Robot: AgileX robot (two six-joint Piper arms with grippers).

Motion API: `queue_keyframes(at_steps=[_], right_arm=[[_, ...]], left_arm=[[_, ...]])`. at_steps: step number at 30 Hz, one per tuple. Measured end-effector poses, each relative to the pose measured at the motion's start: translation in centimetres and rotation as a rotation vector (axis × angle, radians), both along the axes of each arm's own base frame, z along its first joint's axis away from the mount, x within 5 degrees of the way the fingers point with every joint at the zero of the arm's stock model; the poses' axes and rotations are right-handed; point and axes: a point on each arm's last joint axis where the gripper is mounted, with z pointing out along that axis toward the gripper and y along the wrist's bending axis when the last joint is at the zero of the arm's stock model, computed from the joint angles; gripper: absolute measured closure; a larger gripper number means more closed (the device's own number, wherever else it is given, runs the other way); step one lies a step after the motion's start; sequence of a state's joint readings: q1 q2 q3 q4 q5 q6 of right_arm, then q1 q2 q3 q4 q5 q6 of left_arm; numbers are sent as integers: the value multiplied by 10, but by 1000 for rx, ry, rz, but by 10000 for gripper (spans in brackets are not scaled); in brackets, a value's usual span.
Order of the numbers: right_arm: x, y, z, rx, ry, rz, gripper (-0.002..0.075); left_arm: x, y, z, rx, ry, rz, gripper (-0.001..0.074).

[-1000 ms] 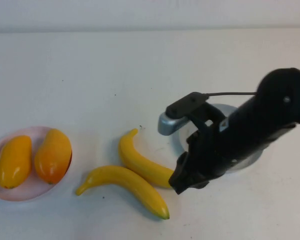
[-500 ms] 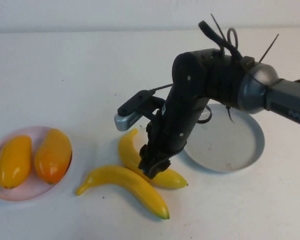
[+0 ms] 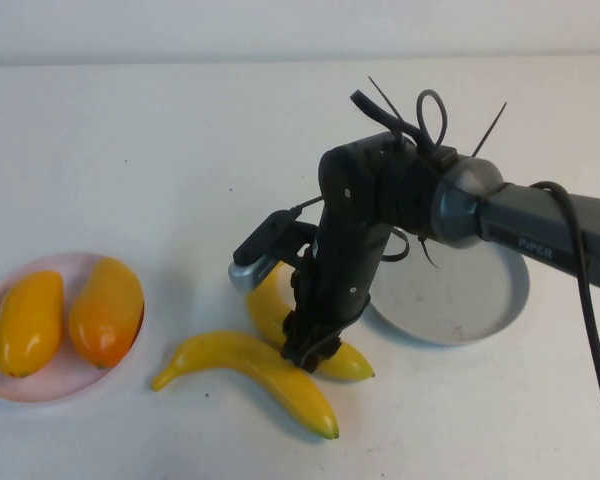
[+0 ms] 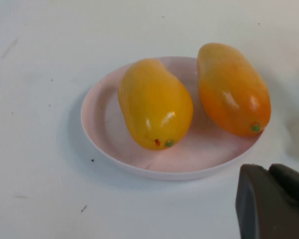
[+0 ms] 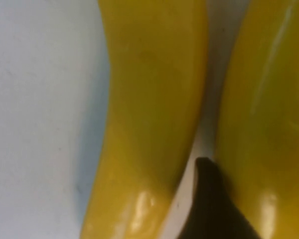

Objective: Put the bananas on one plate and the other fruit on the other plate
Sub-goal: Put another type of fruit in the right plate

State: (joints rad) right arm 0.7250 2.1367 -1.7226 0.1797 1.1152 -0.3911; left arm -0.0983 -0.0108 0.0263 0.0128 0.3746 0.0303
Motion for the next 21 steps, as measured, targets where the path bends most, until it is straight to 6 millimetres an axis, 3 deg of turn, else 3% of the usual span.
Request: queue_keyframes(at_steps=[11,18,21], right_arm=[[1,1,6,-21,22,-3,419],[17,4,46,-5,-89,-169,419],[22,-6,64,0,-131,-245,419]], left_arm=[[0,0,0,0,0,0,731],[0,0,0,0,0,0,731],[0,0,0,0,0,0,731]])
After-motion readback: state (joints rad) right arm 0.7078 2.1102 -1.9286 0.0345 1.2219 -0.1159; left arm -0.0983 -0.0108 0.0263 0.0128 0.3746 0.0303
